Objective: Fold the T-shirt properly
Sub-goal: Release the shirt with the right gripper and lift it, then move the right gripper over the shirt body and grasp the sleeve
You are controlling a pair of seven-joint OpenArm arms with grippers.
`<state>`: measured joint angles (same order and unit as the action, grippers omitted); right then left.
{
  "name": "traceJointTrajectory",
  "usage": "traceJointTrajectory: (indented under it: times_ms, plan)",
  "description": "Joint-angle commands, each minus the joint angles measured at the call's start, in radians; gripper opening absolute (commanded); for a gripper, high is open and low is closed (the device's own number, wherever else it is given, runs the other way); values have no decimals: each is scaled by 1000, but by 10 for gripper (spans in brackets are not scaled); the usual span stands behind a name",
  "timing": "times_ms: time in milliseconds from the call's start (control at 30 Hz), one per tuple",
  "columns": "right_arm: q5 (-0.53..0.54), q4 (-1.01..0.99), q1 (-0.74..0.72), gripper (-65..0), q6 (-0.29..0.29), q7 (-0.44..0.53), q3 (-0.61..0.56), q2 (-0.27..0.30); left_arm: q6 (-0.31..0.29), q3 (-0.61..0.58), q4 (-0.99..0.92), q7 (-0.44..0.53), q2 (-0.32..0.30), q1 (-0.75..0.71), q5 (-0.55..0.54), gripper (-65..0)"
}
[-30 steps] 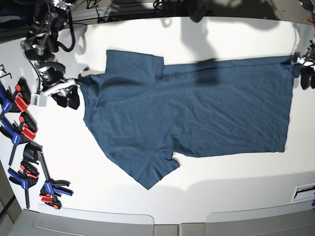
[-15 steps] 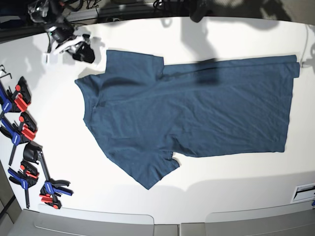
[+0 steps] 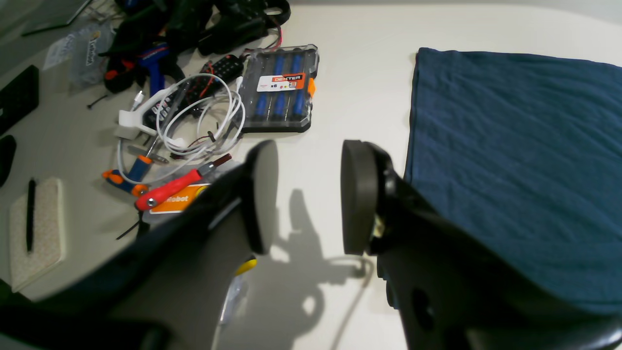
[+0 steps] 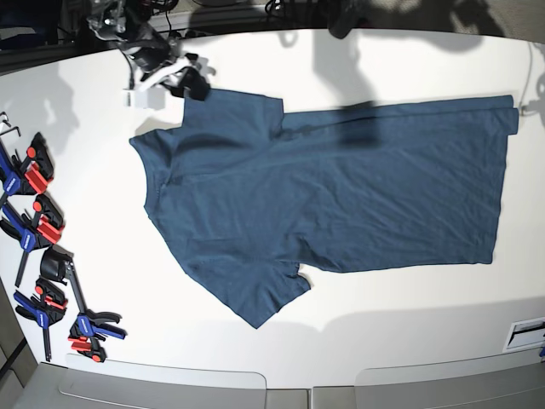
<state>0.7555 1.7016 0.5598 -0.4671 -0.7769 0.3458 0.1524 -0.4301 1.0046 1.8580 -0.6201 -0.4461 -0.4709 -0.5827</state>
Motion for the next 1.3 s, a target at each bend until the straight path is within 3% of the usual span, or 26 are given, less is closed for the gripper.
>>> traceJointTrajectory:
  times_ms: [0,300,533,1000,1267]
  plan:
    - [3,13,2,-392,-6,10,-15,8,1,12,18,34,-22,0,-12,-447]
    - [3,13,2,-417,-6,14,-64,8,1,12,18,34,-22,0,-12,-447]
    - [6,13,-12,-650,-6,13,-64,8,1,12,18,34,-22,0,-12,-447]
    - [61,13,-129,-650,-9,-24,-64,8,1,12,18,34,-22,-3,-12,-447]
    - [85,13,-228,-650,-53,-23,-65,7,1,12,18,34,-22,-3,-12,-447]
